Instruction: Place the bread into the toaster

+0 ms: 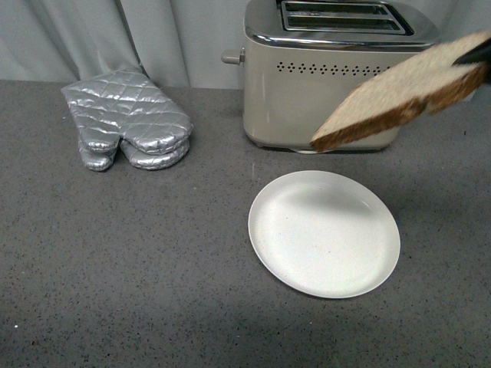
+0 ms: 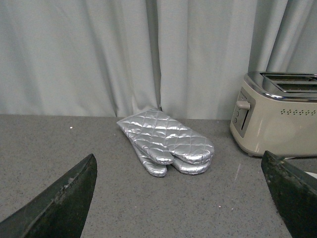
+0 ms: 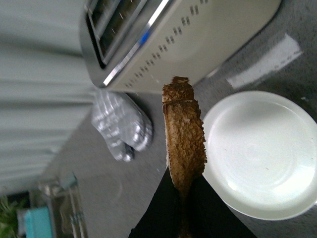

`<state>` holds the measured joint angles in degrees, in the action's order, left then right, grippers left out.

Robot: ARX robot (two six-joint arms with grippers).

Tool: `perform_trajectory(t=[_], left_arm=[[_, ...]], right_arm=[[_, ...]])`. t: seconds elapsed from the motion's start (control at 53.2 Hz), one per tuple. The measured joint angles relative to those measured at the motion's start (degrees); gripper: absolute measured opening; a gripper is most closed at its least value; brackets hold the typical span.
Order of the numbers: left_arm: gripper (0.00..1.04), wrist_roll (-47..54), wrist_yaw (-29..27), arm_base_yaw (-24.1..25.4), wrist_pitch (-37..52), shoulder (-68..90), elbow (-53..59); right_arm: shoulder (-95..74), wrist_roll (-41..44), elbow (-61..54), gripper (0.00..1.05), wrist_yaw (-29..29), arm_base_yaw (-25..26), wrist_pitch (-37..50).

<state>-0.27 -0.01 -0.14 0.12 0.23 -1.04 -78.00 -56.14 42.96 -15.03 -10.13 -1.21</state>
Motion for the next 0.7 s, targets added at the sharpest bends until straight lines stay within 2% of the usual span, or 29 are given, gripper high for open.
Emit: perform_trajectory(t=[0.188,0.357,0.583,0.695], left_arm=[[0.98,0.0,0.0,0.0,0.0,0.0,0.0],[0.98,0.0,0.0,0.0,0.0,0.0,0.0],[0.98,0.0,0.0,0.0,0.0,0.0,0.0],[0.98,0.0,0.0,0.0,0.0,0.0,0.0]], right_arm=[[3.5,-8.7,4.0,0.01,12.5,-3.0,-1.8],[1.5,-14.8,8.5,0.01,20.5,-5.9,-2.0],[-5.2,-27.6,17.0,0.01,27.4,-9.9,-3.5],[-8.6,-31.0,20.2,0.01,30.0,-10.5,-3.5]])
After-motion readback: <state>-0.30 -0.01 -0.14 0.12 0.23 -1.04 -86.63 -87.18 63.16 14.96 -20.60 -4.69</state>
